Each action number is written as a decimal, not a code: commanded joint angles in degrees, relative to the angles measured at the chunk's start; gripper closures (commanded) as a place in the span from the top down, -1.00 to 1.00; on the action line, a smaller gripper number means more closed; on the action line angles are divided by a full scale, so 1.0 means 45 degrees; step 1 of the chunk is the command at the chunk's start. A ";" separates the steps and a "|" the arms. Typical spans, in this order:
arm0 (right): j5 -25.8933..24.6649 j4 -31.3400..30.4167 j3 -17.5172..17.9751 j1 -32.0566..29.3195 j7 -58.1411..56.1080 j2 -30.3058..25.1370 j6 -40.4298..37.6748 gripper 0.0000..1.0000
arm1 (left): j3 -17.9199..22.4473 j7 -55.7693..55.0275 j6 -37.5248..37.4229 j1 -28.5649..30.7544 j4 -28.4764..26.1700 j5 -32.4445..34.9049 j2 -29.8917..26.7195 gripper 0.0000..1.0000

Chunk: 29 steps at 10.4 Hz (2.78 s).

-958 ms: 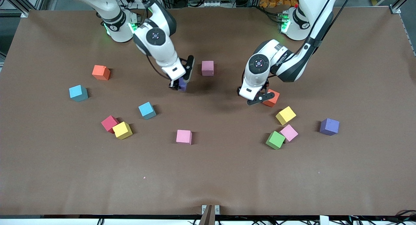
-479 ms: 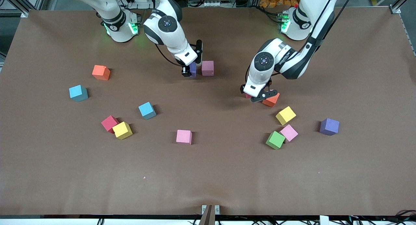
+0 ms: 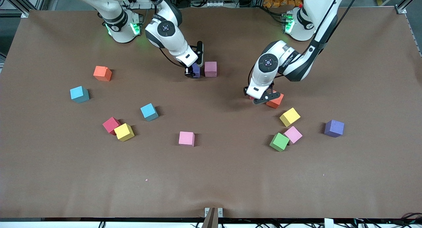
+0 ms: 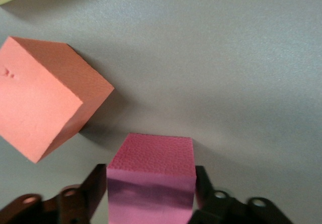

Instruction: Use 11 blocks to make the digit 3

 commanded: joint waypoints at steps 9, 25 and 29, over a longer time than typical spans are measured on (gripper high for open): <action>0.0012 0.0299 0.0316 0.0045 -0.0177 0.0626 0.0607 0.04 | -0.1135 -0.9011 0.0200 -0.0052 0.0415 0.0056 -0.0536 -0.80; 0.0032 0.0787 0.0082 0.0416 -0.0099 0.0980 0.0530 0.99 | -0.2426 -1.4433 0.0082 -0.0033 -0.0131 0.0075 -0.0809 -0.81; 0.0090 0.0749 0.0042 0.0358 -0.0040 -0.0015 -0.0541 1.00 | -0.2426 -1.5467 0.0082 -0.0033 -0.0132 0.0094 -0.0809 -1.00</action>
